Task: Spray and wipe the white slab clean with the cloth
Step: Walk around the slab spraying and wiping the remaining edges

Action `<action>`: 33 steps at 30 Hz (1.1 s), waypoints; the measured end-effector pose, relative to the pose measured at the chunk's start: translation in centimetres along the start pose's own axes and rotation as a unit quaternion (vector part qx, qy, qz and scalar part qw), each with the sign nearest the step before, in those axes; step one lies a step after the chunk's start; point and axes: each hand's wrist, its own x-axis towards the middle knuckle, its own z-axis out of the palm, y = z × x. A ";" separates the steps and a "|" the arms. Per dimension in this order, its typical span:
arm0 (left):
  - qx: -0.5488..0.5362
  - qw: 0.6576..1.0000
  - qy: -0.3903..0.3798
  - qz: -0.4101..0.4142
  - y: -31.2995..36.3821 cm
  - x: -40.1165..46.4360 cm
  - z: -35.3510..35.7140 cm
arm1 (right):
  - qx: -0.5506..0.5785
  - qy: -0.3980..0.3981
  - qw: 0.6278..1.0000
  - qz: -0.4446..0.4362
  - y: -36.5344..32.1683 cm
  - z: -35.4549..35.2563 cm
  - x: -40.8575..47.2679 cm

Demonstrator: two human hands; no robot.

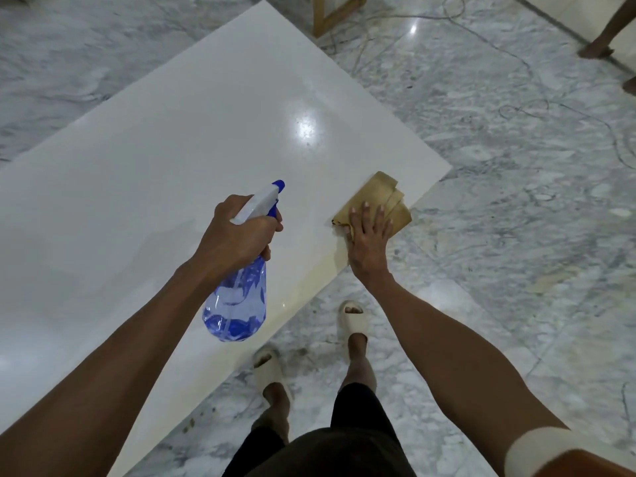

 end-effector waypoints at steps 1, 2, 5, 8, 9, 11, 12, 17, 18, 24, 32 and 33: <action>0.002 1.000 -0.007 0.006 -1.0 -0.4 -0.8 | -0.005 0.003 1.000 0.001 -0.9 0.4 -0.7; 0.002 1.000 -0.014 0.012 -1.9 -0.9 -1.6 | -0.008 0.002 1.000 0.001 -1.8 0.7 -1.5; -0.002 0.999 -0.037 0.028 -4.6 -2.1 -4.0 | -0.009 -0.003 1.000 0.008 -5.2 2.1 -4.4; 0.005 0.998 -0.053 0.037 -7.5 -3.0 -6.1 | -0.006 0.000 1.000 0.015 -8.5 3.5 -7.2; 0.010 0.998 -0.055 0.039 -8.5 -3.2 -6.7 | -0.003 0.003 1.000 0.022 -9.5 3.9 -8.1; 0.024 0.998 -0.050 0.043 -10.4 -3.7 -7.7 | -0.003 0.006 0.999 0.033 -11.3 4.6 -9.6; 0.033 0.997 -0.048 0.045 -11.3 -4.0 -8.1 | -0.004 0.008 0.999 0.035 -12.2 4.9 -10.4; 0.029 0.997 -0.057 0.043 -14.3 -6.0 -10.1 | -0.010 0.005 0.999 0.034 -15.8 5.9 -13.7; 0.027 0.997 -0.059 0.040 -14.7 -6.5 -10.4 | -0.011 0.005 0.999 0.036 -16.4 6.0 -14.2; 0.040 0.997 -0.044 0.050 -17.9 -9.1 -11.6 | -0.017 0.004 0.999 0.031 -21.0 7.7 -18.4; 0.005 0.998 -0.044 0.046 -22.9 -15.7 -15.0 | -0.026 0.011 0.999 0.023 -27.9 10.2 -24.5; 0.006 0.998 -0.041 0.047 -23.7 -16.8 -15.6 | -0.026 0.012 0.999 0.018 -28.8 10.7 -25.4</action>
